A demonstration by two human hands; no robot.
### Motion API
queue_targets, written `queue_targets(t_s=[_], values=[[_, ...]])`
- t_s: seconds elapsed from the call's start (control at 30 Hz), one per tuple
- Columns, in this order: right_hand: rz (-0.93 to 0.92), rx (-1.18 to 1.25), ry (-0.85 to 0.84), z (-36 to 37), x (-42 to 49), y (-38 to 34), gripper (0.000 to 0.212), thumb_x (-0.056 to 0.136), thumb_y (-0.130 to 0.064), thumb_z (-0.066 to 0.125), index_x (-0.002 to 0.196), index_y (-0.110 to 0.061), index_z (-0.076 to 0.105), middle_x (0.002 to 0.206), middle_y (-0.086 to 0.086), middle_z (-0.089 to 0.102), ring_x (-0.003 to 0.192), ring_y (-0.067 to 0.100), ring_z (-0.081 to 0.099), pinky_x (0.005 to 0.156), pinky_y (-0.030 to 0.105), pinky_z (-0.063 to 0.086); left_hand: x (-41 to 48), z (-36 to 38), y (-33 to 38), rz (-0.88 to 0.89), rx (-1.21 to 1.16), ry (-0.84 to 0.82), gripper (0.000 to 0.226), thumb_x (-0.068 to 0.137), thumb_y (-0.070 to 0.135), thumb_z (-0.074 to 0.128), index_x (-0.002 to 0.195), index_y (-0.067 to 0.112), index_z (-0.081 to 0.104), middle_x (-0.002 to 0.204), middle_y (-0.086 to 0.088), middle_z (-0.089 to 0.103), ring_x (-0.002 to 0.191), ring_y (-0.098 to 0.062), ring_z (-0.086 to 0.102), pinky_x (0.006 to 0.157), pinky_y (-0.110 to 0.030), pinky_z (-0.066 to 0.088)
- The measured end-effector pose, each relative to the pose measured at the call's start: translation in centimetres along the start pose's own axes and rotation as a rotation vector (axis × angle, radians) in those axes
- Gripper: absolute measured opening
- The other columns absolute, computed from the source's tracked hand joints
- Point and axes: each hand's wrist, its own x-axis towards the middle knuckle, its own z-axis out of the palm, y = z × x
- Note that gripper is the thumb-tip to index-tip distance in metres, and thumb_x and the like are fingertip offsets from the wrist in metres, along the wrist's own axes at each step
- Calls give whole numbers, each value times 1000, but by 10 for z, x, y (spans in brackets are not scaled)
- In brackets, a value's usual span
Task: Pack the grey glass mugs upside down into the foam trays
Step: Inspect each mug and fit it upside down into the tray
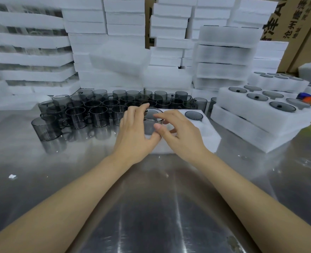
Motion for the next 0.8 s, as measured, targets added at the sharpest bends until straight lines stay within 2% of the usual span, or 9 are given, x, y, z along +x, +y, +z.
queue_targets(t_s=[0.13, 0.2, 0.3, 0.37, 0.43, 0.53, 0.63, 0.7, 0.8], values=[[-21, -95, -48, 1, 1, 1, 26, 97, -41, 48, 118, -34, 60, 140, -21, 44, 123, 2, 46, 89, 39, 50, 3, -4, -4, 21, 50, -41, 69, 74, 56, 42, 130, 17, 51, 106, 2, 48, 101, -16, 46, 96, -32, 35], [-24, -99, -81, 0, 3, 1, 25, 98, -38, 48, 119, -32, 60, 143, -21, 43, 127, 2, 43, 93, 40, 48, 5, -5, -7, 57, 86, -56, 66, 74, 57, 42, 126, 18, 54, 103, 5, 46, 98, -14, 44, 93, -26, 31], [-24, -105, -107, -3, 4, 0, 26, 98, -34, 49, 120, -30, 62, 142, -19, 47, 128, 4, 44, 98, 39, 44, 7, -5, -11, 95, 96, -84, 63, 74, 55, 45, 123, 16, 53, 110, 7, 37, 101, -8, 35, 89, -26, 33], [-44, -127, -128, -5, 4, -1, 29, 98, -33, 49, 125, -32, 61, 144, -16, 46, 131, 6, 42, 99, 38, 43, 9, -7, -15, 109, 2, -147, 58, 78, 51, 45, 123, 15, 52, 123, 3, 37, 113, -10, 36, 94, -27, 36], [-99, -169, -136, -6, 2, -3, 31, 99, -30, 49, 128, -33, 59, 145, -13, 46, 128, 11, 45, 93, 38, 46, 10, -8, -18, 90, -186, -189, 41, 86, 42, 43, 118, 18, 53, 134, 1, 40, 128, -10, 36, 105, -24, 30], [-182, -298, -169, -4, 0, -5, 30, 99, -25, 49, 126, -29, 62, 142, -6, 51, 122, 21, 50, 86, 40, 49, 9, -5, -22, -66, -383, -201, 11, 97, 16, 46, 103, 21, 53, 134, 5, 49, 128, 3, 35, 108, -15, 26], [-176, -314, -224, -6, 3, -3, 32, 98, -26, 47, 125, -31, 64, 143, -3, 51, 129, 19, 46, 96, 37, 44, 10, -3, -26, -160, -398, -246, 15, 95, 0, 46, 98, 12, 55, 134, 3, 53, 125, 1, 40, 99, -6, 29], [-200, -339, -275, -7, 4, 0, 34, 97, -31, 48, 128, -32, 61, 143, -1, 51, 137, 17, 38, 108, 35, 33, 12, -3, -26, -140, -368, -245, 16, 92, -4, 46, 96, 8, 56, 133, 3, 54, 127, -7, 43, 101, -13, 31], [-273, -428, -320, -8, 4, -1, 39, 97, -41, 46, 133, -30, 56, 140, -1, 52, 140, 17, 33, 116, 36, 22, 13, -5, -24, -118, -331, -225, 21, 90, -7, 45, 93, 10, 57, 129, 2, 57, 122, -11, 47, 94, -9, 33]])
